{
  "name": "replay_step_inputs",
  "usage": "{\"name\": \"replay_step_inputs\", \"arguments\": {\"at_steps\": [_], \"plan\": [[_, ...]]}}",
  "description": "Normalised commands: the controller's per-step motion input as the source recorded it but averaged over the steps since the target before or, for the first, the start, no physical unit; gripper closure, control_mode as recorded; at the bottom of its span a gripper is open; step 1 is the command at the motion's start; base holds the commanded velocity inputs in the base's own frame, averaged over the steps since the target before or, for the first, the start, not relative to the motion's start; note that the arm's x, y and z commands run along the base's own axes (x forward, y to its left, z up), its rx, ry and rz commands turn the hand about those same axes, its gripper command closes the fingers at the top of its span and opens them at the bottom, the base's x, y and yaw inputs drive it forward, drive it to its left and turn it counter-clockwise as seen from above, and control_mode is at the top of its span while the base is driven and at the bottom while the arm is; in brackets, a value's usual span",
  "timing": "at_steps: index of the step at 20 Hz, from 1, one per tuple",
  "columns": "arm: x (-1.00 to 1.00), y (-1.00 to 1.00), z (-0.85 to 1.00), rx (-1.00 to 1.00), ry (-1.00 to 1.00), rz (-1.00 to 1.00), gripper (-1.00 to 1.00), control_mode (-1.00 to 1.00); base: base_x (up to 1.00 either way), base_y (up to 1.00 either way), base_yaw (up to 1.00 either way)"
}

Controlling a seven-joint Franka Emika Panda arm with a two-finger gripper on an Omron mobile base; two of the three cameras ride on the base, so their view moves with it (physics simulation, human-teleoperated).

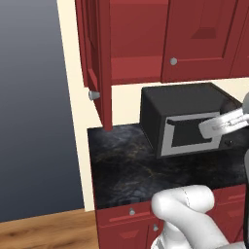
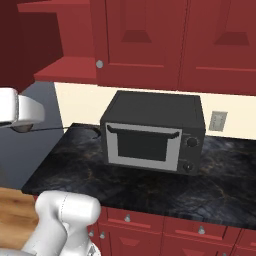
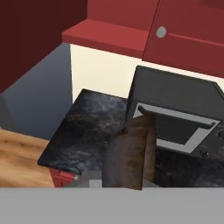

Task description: Open the cabinet and move the ladle to the pot. Then close the cabinet.

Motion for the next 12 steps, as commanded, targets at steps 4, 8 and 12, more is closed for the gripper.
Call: {"name": "replay_step_inputs", "arguments": {"at_steps": [4, 8, 12], "plan": [[0.00, 0.00, 0.00, 0.00, 0.00, 0.00, 1.00, 1.00, -0.90, 0.00, 0.00], [0.00, 0.00, 0.00, 0.00, 0.00, 0.00, 1.00, 1.00, -1.00, 0.00, -0.01], [0.00, 0.00, 0.00, 0.00, 0.00, 0.00, 1.00, 1.00, -0.97, 0.00, 0.00]]}}
